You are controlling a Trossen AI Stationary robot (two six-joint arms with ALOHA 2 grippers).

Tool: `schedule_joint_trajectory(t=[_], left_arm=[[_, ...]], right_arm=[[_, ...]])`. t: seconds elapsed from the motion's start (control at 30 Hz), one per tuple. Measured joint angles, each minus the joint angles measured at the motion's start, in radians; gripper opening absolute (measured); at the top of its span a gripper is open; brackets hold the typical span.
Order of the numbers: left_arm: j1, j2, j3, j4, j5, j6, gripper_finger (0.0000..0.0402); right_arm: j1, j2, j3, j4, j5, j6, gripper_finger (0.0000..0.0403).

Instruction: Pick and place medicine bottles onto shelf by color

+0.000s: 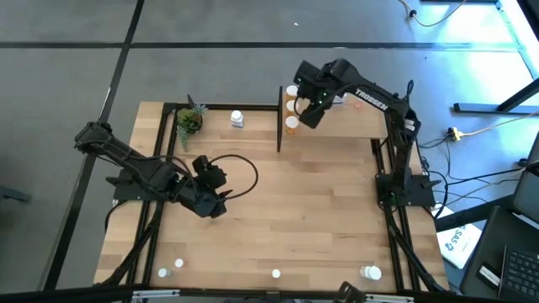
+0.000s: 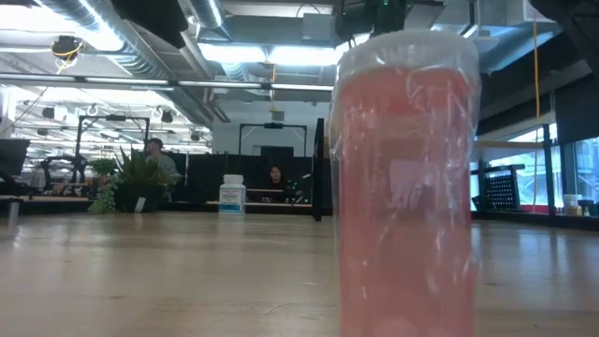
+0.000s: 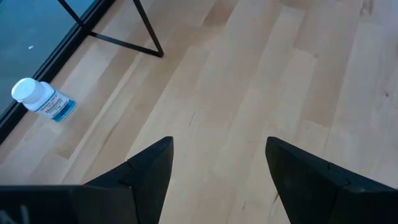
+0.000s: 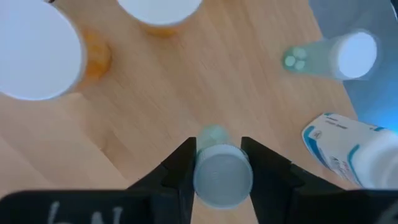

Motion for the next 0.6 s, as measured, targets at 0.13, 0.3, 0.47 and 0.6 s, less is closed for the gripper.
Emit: schedule_joint_trajectory(t=[0.13,0.3,0.47,0.6], left_arm=[[0.000,0.000,0.000,0.000,0.000,0.001,0.0250],[0.000,0.000,0.000,0.000,0.000,0.004,0.0250],[0.000,0.000,0.000,0.000,0.000,0.022,0.0250],[0.000,0.000,0.000,0.001,0.002,0.021,0.0250]], right_arm=[[0.022,-0.044,-0.066,0.035,0.002,0.013,0.0120],[0.034,-0.120,-0.156,0.111,0.001,0.014,0.0120],[0.015,-0.167,-0.217,0.260,-0.001,0.016,0.0120],[-0.030,-0.170,-0.258,0.313,-0.051,0.021,0.0120]])
